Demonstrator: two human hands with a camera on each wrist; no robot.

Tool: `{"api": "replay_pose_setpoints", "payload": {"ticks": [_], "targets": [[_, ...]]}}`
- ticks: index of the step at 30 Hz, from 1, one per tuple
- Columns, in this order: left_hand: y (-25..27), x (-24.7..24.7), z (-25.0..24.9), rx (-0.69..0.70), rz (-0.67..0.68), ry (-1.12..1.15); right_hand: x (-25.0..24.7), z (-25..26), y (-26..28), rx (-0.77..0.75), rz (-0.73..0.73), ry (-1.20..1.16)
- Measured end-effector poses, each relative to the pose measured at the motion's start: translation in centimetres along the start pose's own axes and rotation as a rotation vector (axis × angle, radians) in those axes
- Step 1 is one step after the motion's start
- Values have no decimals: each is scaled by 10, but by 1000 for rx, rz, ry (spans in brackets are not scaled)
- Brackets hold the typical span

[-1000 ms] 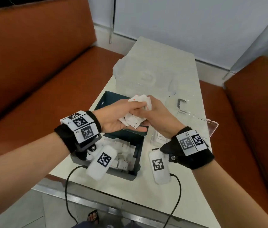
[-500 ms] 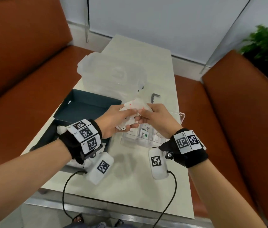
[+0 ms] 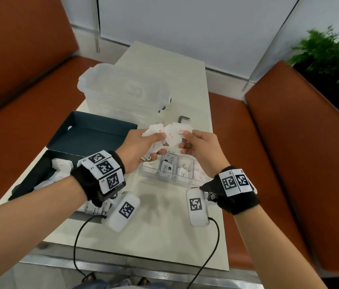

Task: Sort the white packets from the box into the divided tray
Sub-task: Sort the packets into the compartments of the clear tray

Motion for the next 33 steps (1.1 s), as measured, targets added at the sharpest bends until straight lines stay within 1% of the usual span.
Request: {"api": "replay_pose_setpoints", "payload": {"ticks": [3,5,7,10,12,23,27,30,33], "targets": [[-2,-1,1,38,-16,-83,-8,8,0,-107,-69,28],[-5,-4,0,92,-9,-194,-14,16,-2,-175,-61,170],[-6,-7,-2,141,10,-331,-16,25,-4,-219,30,391],[-7,-9,-3,175,66,-495,-13,28,-8,-185,189,619],[-6,-8,-3,179,108,-530,-11,26,-11,-153,205,687],[-3,-12,-7,153,228,-406,-3,16,-18,-106,174,660],[-7,-10,-6,166,217,-425,-6,13,-20,-69,160,616],[-11,-5,-3,163,190,-446,-12,11,-23,-100,155,656],[-14,3,-2,162,193,-450,-21,13,-28,-158,169,730]]}}
Point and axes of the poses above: each hand's wrist, its own y-axis away from the middle knuckle, its own x-axis out of the palm, z = x × y, the point moved 1 cm from there along -y, towards the middle knuckle, and after that the axes turned 3 degrees about -y, right-handed, at the moved point
